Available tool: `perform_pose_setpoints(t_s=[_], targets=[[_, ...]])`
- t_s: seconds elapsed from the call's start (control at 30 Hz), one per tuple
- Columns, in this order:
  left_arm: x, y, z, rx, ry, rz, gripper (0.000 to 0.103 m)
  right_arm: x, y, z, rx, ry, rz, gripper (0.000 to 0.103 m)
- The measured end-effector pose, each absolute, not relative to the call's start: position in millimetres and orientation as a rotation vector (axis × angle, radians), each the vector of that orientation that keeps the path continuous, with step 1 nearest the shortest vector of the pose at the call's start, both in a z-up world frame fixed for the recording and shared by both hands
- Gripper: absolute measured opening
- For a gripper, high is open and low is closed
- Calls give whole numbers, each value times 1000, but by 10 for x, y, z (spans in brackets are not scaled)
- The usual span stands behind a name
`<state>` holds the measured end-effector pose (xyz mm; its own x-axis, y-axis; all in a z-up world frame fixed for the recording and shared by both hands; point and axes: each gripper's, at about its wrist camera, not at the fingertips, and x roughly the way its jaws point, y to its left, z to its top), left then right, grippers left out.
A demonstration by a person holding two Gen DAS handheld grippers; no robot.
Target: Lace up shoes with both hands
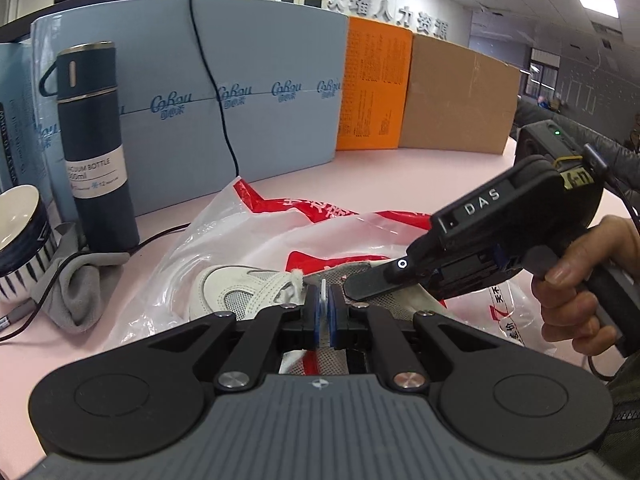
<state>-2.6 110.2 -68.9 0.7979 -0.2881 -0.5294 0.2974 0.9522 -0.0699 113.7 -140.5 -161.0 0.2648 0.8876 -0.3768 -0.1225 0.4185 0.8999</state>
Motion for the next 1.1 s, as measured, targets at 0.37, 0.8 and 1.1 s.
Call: perform_pose_setpoints(t_s=[0.37, 0.8, 1.1], targets=[[12, 1082, -732, 26, 566, -300, 4, 1180, -1469, -1788, 1072, 1157, 790, 9], [-9, 1086, -732, 0, 529, -288, 2, 1185, -1530, -1914, 1164, 1186, 772, 9], [-5, 1082, -735, -2, 530, -294, 2, 1178, -1544, -1929, 1198, 1202, 760, 9]])
